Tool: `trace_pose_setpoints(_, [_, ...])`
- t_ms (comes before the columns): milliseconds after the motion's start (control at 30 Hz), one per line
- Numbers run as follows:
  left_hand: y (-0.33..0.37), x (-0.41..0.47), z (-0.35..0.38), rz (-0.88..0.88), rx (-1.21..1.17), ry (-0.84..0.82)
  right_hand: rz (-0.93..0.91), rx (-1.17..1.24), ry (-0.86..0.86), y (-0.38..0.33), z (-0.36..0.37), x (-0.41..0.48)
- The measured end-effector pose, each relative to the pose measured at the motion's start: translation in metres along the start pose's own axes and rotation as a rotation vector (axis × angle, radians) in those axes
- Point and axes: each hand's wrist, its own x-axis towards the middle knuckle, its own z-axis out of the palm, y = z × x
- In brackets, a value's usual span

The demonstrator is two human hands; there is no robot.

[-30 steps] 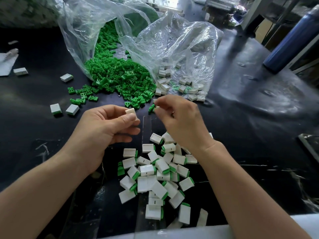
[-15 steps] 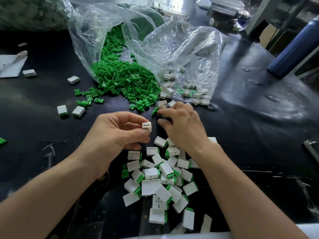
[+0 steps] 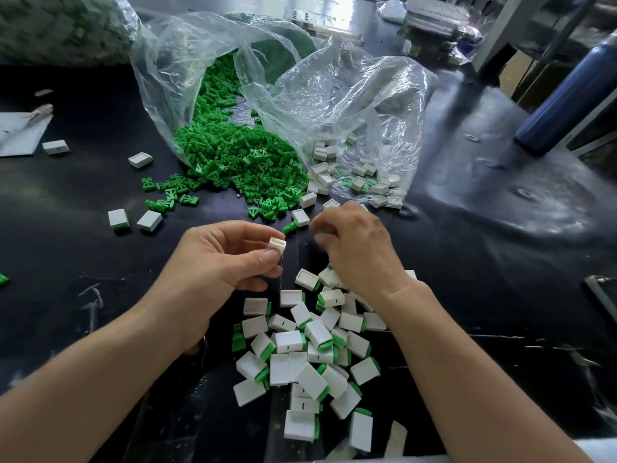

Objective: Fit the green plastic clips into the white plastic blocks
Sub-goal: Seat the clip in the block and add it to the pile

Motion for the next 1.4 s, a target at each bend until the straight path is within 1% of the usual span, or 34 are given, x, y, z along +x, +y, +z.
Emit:
trace_pose_setpoints(33, [0.000,0.000,0.000,0.002,-0.002,0.007,0.005,0.052,0.042,0.000,-0.003,0.000])
trace_pose_setpoints(100, [0.001,0.000,0.001,0.004,0.002,0.017,0.027,0.246,0.098,-0.001,-0.010,-0.002])
trace_pose_setpoints(167, [0.001,0.000,0.001,0.006,0.015,0.021,0.073,0.488,0.054,-0.004,-0.016,-0.005])
trace_pose_setpoints(233, [0.001,-0.001,0.001,0.011,0.011,0.015,0.098,0.661,-0.040,-0.009,-0.018,-0.008])
trace_pose_setpoints(333, [0.001,-0.001,-0.001,0.024,0.007,0.000,0.075,0.733,-0.117,-0.016,-0.018,-0.012])
trace_pose_setpoints(433, [0.001,0.000,-0.002,0.034,0.023,-0.005,0.055,0.764,-0.120,-0.020,-0.018,-0.014])
trace_pose_setpoints(700, [0.000,0.000,-0.004,0.045,0.059,-0.025,0.000,0.732,-0.157,-0.023,-0.017,-0.016])
trace_pose_setpoints(833, [0.000,0.000,-0.004,0.046,0.075,-0.029,-0.035,0.646,-0.175,-0.023,-0.017,-0.017])
trace_pose_setpoints(967, [0.002,-0.002,-0.004,0.067,0.072,-0.048,-0.009,0.604,-0.233,-0.024,-0.018,-0.018])
trace_pose_setpoints(1100, [0.004,-0.003,-0.003,0.083,0.138,-0.061,-0.055,0.384,-0.309,-0.027,-0.020,-0.020])
trace_pose_setpoints(1167, [0.005,-0.003,-0.004,0.098,0.171,-0.080,-0.093,0.345,-0.329,-0.028,-0.023,-0.021])
trace_pose_setpoints(1300, [0.006,-0.005,-0.007,0.158,0.290,-0.121,-0.187,0.228,-0.341,-0.029,-0.026,-0.022])
trace_pose_setpoints(1400, [0.002,-0.003,-0.009,0.204,0.413,-0.094,-0.266,0.104,-0.335,-0.031,-0.025,-0.023])
